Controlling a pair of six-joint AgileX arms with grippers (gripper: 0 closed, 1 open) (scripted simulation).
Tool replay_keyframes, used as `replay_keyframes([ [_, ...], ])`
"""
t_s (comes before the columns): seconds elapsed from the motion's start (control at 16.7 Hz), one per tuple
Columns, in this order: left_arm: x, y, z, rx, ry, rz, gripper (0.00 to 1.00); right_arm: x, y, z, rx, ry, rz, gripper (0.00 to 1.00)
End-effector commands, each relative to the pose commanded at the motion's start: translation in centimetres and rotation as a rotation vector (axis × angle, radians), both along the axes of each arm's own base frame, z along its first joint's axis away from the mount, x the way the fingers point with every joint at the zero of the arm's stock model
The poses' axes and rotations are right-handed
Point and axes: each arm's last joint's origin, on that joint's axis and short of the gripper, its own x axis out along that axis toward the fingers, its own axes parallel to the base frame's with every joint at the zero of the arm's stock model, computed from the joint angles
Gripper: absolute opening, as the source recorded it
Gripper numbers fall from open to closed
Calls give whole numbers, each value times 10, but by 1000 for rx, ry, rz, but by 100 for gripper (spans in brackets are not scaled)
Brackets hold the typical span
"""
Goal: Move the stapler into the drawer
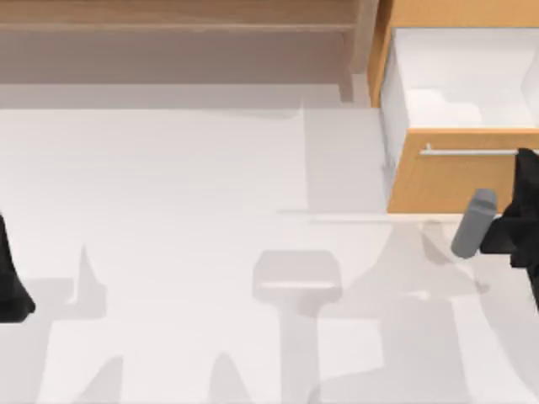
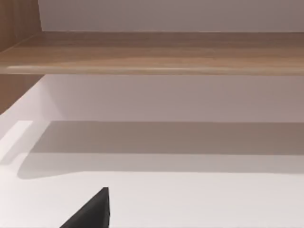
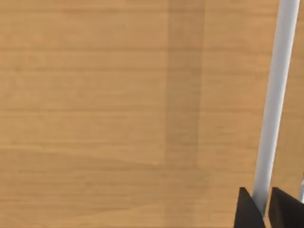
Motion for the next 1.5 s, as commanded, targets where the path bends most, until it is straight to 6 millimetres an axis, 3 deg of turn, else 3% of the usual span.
replay_keyframes([
  [0.48,0,0,0,0,0,0,100,0,0,0,0,0,0,98],
  [1.08,0,0,0,0,0,0,100,0,0,0,1,-2,0,100],
  [1.5,0,0,0,0,0,0,100,-20,0,0,0,-1,-1,100],
])
